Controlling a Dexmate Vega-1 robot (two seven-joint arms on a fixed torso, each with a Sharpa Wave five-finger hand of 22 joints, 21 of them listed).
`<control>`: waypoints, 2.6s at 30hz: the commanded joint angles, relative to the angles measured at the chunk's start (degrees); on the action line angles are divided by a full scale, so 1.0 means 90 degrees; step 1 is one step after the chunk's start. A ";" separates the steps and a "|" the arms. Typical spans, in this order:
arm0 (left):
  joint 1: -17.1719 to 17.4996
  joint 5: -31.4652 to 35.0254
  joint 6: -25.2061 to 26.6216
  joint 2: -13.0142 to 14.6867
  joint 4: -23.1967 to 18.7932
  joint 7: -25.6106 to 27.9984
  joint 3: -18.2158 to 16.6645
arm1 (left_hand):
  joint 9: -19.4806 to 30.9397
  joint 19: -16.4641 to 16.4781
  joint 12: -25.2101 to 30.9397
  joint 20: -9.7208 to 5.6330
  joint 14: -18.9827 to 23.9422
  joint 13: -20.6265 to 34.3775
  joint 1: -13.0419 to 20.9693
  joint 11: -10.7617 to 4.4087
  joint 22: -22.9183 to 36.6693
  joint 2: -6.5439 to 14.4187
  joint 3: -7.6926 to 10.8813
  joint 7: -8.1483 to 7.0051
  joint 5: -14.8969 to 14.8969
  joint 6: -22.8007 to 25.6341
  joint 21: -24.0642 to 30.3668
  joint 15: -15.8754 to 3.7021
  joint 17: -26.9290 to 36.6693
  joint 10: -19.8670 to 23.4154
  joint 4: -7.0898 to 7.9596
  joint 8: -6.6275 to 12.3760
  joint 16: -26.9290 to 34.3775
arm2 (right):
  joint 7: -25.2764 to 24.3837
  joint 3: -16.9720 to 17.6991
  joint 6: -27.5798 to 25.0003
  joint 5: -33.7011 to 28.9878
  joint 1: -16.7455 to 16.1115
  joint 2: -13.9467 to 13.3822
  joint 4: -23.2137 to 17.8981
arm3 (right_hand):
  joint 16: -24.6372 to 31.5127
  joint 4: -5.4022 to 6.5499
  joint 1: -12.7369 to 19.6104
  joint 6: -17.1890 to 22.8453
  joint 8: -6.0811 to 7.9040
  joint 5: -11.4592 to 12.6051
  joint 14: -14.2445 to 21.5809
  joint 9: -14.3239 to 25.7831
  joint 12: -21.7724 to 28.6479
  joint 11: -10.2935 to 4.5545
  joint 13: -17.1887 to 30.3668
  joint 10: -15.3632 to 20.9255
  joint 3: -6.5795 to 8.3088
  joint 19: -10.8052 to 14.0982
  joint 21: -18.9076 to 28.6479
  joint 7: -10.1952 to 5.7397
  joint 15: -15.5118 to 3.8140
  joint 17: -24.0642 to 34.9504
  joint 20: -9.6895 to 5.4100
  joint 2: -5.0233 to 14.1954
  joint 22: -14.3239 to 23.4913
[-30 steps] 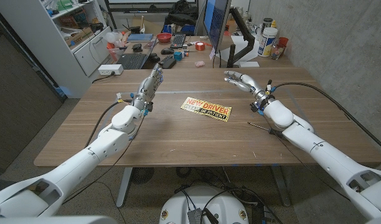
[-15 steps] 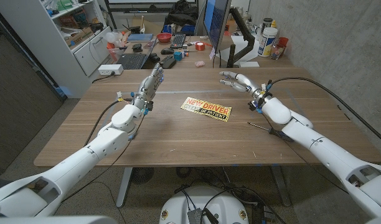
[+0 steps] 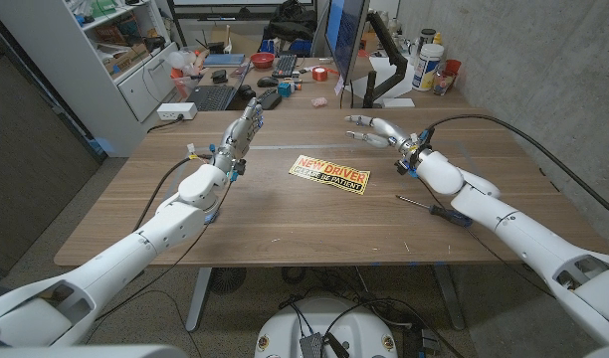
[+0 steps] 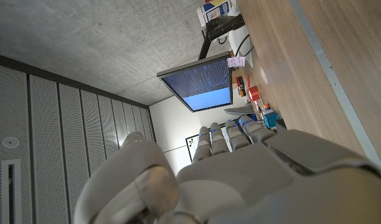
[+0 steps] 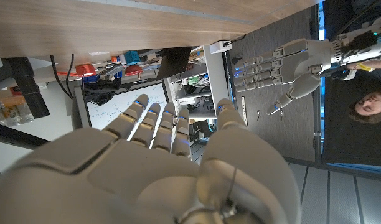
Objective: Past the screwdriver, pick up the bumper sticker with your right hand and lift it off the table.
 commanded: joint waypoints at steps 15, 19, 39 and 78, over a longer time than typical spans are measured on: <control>-0.0222 -0.0010 -0.0048 -0.0044 0.0026 0.0039 0.0253 | 0.0040 -0.0004 0.0041 -0.0277 0.0047 0.0023 0.0066 0.0011 0.0030 0.0060 -0.0041 -0.0004 -0.0027 0.0077 0.0038 0.0011 0.0016 0.0070 0.0006 0.0040 0.0034 | -0.0093 -0.0322 0.0065 -0.1550 0.0356 -0.0219 -0.0085 | 0.0034 0.0026 0.0171 -0.0027 -0.0049 -0.0005 0.0111 0.0016 0.0003 -0.0072 0.0011 0.0009 0.0094 0.0104 0.0031 -0.0164 -0.0136 0.0022 -0.0111 0.0004 0.0014; -0.0259 -0.0009 -0.0048 -0.0070 0.0059 0.0021 0.0294 | 0.0040 -0.0007 0.0040 -0.0272 0.0050 0.0023 0.0070 0.0018 0.0030 0.0064 -0.0043 -0.0014 -0.0027 0.0075 0.0037 0.0011 0.0016 0.0068 0.0005 0.0038 0.0034 | -0.0115 -0.0411 0.0114 -0.1795 0.0432 -0.0217 -0.0053 | 0.0034 0.0029 0.0191 -0.0044 -0.0054 -0.0005 0.0123 0.0017 0.0000 -0.0101 0.0011 0.0004 0.0107 0.0110 0.0033 -0.0185 -0.0145 0.0023 -0.0119 0.0007 0.0014; -0.0277 -0.0048 -0.0059 -0.0009 0.0051 0.0068 0.0346 | 0.0040 -0.0018 0.0039 -0.0264 0.0046 0.0023 0.0095 0.0042 0.0030 0.0089 -0.0060 0.0014 -0.0025 0.0094 0.0036 0.0018 0.0016 0.0070 -0.0003 0.0040 0.0031 | 0.0371 -0.0691 0.0224 -0.2199 0.0725 -0.0199 0.0067 | 0.0021 0.0032 0.0278 -0.0097 -0.0065 -0.0006 0.0129 0.0020 -0.0018 -0.0139 0.0012 -0.0041 0.0157 0.0123 0.0033 -0.0215 -0.0154 0.0025 -0.0121 0.0016 0.0015; -0.0278 -0.0075 -0.0105 0.0125 -0.0099 0.0242 0.0442 | 0.0040 -0.0029 0.0046 -0.0243 0.0053 0.0026 0.0144 0.0091 0.0031 0.0146 -0.0089 0.0074 -0.0028 0.0143 0.0036 0.0055 0.0017 0.0099 -0.0014 0.0046 0.0032 | 0.0333 -0.1198 0.0542 -0.3288 0.1334 -0.0022 0.0458 | -0.0021 0.0013 0.0669 -0.0905 -0.0194 -0.0064 0.0029 0.0030 -0.0177 -0.0097 0.0016 -0.0688 0.0285 0.0123 0.0017 -0.0419 -0.0055 0.0028 -0.0042 -0.0174 0.0013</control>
